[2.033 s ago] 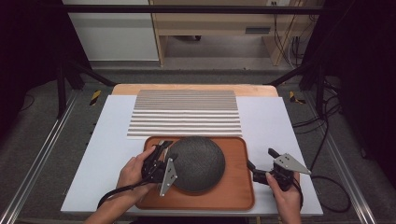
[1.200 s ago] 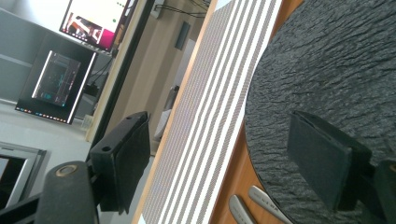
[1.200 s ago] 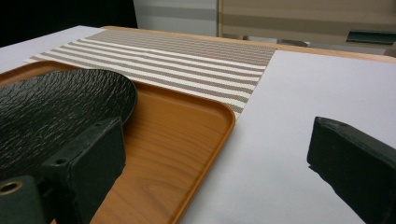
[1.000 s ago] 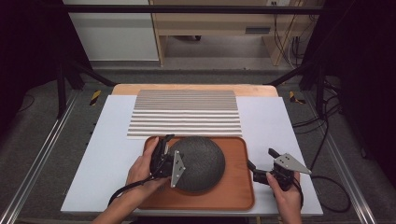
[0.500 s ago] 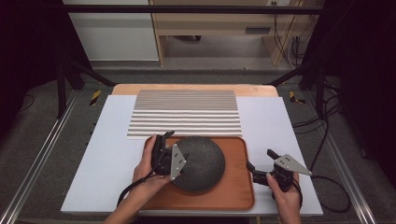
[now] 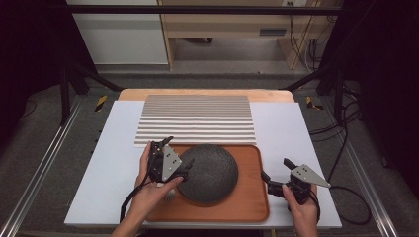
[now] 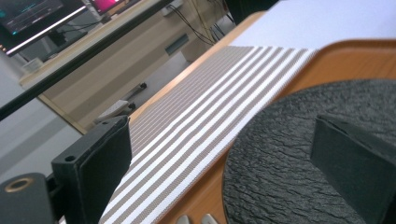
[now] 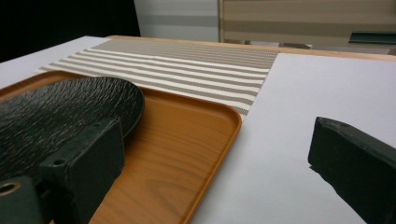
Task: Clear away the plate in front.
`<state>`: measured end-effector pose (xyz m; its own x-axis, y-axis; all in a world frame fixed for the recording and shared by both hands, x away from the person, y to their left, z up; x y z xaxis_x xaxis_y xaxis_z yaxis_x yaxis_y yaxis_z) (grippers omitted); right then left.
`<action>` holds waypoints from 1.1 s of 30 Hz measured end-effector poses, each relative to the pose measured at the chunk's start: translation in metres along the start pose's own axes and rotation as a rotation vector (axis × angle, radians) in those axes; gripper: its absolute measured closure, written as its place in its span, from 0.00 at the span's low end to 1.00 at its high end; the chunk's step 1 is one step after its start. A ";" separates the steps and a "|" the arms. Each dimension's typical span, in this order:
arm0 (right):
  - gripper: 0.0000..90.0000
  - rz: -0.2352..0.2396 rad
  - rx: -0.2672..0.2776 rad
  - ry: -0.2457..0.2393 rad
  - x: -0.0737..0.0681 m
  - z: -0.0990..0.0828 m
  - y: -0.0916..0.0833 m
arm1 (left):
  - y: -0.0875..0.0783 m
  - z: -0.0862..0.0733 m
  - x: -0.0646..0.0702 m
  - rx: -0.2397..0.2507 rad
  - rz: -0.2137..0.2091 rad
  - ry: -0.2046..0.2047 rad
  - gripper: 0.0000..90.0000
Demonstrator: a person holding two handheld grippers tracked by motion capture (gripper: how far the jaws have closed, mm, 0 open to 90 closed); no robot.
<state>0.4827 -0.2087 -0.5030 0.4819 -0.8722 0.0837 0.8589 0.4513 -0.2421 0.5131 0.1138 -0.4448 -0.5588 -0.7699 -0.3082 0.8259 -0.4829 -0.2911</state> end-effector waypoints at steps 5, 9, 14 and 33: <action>0.04 -0.013 0.008 0.006 0.004 0.001 -0.003 | -0.009 0.000 -0.013 0.014 0.011 -0.055 0.05; 0.04 -0.015 0.011 0.011 0.006 0.001 -0.004 | -0.017 -0.002 -0.024 0.031 0.015 -0.113 0.05; 0.04 -0.012 0.007 0.010 0.005 0.001 -0.003 | -0.026 -0.006 -0.039 0.046 0.032 -0.162 0.05; 0.04 -0.009 0.006 0.005 0.005 0.000 -0.003 | -0.061 -0.021 -0.086 0.108 0.048 -0.317 0.04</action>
<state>0.4828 -0.2140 -0.5016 0.4732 -0.8772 0.0814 0.8643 0.4445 -0.2353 0.5091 0.2179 -0.4198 -0.4815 -0.8763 -0.0170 0.8636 -0.4710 -0.1801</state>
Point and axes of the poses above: each handheld gripper's, and its own axes: y roughly forward along the jaws, z roughly out of its top, x roughly to its right, the point moved 8 cm from there along y, roughly forward along the jaws, and after that the axes turned 10 degrees about -y, right-handed, at the moved point
